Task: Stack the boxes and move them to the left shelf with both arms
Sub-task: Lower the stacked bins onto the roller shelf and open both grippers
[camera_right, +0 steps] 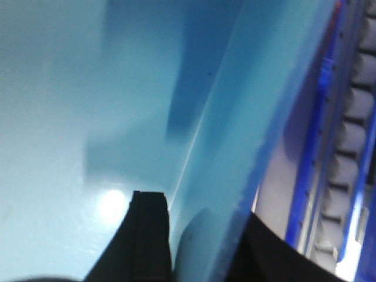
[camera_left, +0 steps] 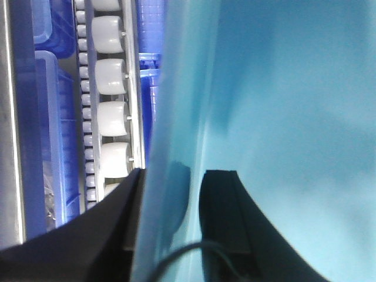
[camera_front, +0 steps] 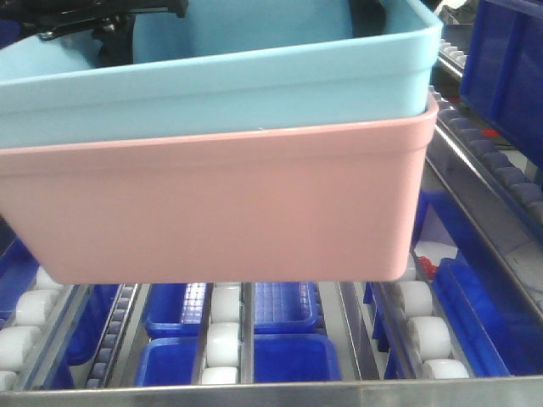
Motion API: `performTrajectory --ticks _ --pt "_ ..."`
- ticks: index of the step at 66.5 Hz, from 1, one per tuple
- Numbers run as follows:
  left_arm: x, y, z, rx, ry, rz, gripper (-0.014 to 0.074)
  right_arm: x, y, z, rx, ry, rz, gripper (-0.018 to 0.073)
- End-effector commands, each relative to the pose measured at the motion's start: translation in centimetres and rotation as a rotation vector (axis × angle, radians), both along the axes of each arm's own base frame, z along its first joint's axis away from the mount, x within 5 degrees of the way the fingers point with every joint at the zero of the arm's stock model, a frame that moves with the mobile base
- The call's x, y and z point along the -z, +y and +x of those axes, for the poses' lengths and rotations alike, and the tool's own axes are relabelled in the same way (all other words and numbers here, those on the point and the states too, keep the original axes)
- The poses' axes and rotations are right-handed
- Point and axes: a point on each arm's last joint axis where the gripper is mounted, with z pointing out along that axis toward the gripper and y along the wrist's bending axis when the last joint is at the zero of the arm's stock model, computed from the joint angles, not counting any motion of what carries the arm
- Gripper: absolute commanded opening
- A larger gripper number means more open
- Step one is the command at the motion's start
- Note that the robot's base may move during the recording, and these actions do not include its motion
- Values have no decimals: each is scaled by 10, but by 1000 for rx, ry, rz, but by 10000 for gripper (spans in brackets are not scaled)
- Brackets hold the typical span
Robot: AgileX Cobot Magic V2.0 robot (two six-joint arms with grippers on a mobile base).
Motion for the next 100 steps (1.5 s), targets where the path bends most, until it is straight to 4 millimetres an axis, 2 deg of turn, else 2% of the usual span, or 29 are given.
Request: performTrajectory --ticks 1,14,30,47,55,62,71,77,85,94,100 --pt "-37 -12 -8 51 -140 -193 -10 -35 0 10 -83 -232 90 55" --pt "-25 -9 -3 39 -167 -197 -10 -13 8 22 -102 -192 46 55" --pt "0 -8 13 9 -113 -156 -10 14 16 34 -103 -135 2 55" --pt "21 -12 21 6 -56 -117 -6 21 18 37 -103 -118 -9 56" --pt "28 -13 23 7 -30 -98 27 21 18 37 -102 -117 -13 68" --pt "30 -13 22 8 -16 -87 123 21 17 36 -100 -112 -17 181" --pt "29 -12 21 5 -2 -78 329 22 15 35 -91 -93 -38 439" --pt "30 -11 20 1 18 -64 440 22 13 34 -83 -79 -56 568" --pt "30 -9 18 -8 61 -39 507 15 8 31 -75 -87 -85 592" --pt "22 -6 14 -12 79 -17 504 1 0 25 -66 -117 -100 590" --pt "9 -3 11 -11 50 -30 504 -11 -6 18 -59 -140 -96 590"
